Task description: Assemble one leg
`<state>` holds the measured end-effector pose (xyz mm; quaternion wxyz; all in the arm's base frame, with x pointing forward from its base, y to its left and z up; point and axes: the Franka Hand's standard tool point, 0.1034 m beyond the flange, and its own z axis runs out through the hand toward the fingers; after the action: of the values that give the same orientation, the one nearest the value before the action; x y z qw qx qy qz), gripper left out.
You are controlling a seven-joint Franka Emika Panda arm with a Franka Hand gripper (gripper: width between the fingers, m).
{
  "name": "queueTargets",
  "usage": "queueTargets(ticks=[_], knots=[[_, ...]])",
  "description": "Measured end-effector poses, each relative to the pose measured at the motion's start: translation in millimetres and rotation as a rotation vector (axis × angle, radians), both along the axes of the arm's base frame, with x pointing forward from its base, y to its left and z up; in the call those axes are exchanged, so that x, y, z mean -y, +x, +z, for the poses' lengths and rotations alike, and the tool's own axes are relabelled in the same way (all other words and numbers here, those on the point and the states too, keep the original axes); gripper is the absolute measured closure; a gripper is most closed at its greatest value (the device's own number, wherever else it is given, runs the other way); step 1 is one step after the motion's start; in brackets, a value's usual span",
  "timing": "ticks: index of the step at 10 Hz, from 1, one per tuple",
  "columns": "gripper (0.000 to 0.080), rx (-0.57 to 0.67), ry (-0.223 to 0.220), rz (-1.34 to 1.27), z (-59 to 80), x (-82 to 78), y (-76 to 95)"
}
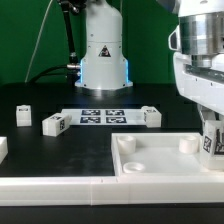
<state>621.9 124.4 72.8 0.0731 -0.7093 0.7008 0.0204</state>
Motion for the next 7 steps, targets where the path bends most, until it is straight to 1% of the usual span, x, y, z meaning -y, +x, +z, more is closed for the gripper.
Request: queueTargets(ticks=[1,4,5,6,7], knots=[[0.0506,-0.014,0.009,-0.024,0.0,0.0,-0.8],[0.0502,-0.021,0.009,-0.007,-0.1,-0.8,-1.1],[0.0287,-0.014,0.005,0.044,-0.2,-0.8,-1.1],[0.0287,-0.014,0.004,0.071,-0.4,-0.7,-1.6],[0.0175,-0.015,0.003,0.113,0.0,-1.1,-1.8]])
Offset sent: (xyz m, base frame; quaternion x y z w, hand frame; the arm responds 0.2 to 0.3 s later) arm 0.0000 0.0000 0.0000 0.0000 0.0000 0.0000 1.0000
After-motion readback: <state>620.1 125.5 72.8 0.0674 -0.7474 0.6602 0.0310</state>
